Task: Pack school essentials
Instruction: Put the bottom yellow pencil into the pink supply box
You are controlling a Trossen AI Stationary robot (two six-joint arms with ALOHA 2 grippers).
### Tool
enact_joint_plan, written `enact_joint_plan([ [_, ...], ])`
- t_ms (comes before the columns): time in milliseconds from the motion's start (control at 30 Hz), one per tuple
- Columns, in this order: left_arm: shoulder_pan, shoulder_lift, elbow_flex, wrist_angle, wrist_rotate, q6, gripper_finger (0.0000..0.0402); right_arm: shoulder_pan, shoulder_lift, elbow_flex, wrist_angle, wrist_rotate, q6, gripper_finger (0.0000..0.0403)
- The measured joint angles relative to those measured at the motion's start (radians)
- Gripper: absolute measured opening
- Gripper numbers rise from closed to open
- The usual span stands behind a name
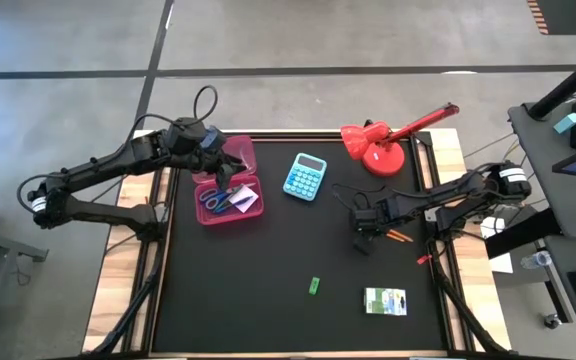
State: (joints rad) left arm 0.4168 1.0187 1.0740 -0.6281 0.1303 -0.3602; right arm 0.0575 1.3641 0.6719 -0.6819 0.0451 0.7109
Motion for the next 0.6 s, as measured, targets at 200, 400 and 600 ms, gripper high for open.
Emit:
enact_joint_plan([
  [200, 0.0, 0.0, 0.0, 0.0, 0.0, 0.0, 0.013, 0.0, 0.0, -0.005, 0.018, -0.009, -0.005, 0.0201],
  [400, 0.0, 0.0, 0.0, 0.0, 0.0, 0.0, 0.013, 0.0, 0.0, -0.005, 0.019, -0.017, -0.023, 0.0174],
  [600, 0.0, 0.0, 0.0, 0.0, 0.0, -0.001, 0.013, 0.001, 0.001, -0.026, 0.026, -0.022, -0.02, 0.0086],
])
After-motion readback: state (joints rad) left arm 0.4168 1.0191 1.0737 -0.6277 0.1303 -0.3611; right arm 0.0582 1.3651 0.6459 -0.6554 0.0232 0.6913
